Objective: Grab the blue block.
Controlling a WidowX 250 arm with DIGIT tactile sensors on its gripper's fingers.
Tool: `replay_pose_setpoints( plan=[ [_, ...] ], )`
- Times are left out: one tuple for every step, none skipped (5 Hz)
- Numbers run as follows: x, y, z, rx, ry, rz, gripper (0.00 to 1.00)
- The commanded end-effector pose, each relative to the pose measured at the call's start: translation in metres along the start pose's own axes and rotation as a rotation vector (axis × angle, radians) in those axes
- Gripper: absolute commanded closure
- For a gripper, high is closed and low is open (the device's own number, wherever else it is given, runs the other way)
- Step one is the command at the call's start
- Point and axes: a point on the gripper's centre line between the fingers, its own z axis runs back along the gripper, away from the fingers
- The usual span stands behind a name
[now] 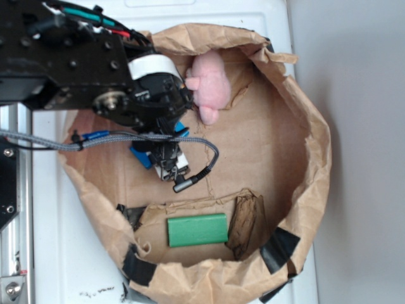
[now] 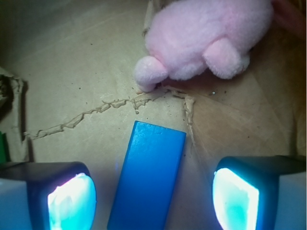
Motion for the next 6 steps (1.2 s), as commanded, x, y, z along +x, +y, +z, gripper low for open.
replay_pose_setpoints(
  plan=[
    [-0.006,-0.008,-0.018,0.002,-0.062,-0.028,0.00],
    [-0.008,-0.009,-0.037,0.037,-0.077,-0.038,0.00],
    [-0.007,-0.008,-0.051,0.082,-0.088,-0.032,1.00],
    [-0.004,-0.012,-0.040,0.066,-0.108,-0.055,1.00],
    [0.004,-0.016,0.004,0.036,-0.137,-0.092,1.00],
    [0.007,-0.017,0.055,0.049,-0.154,-0.102,1.00]
  ],
)
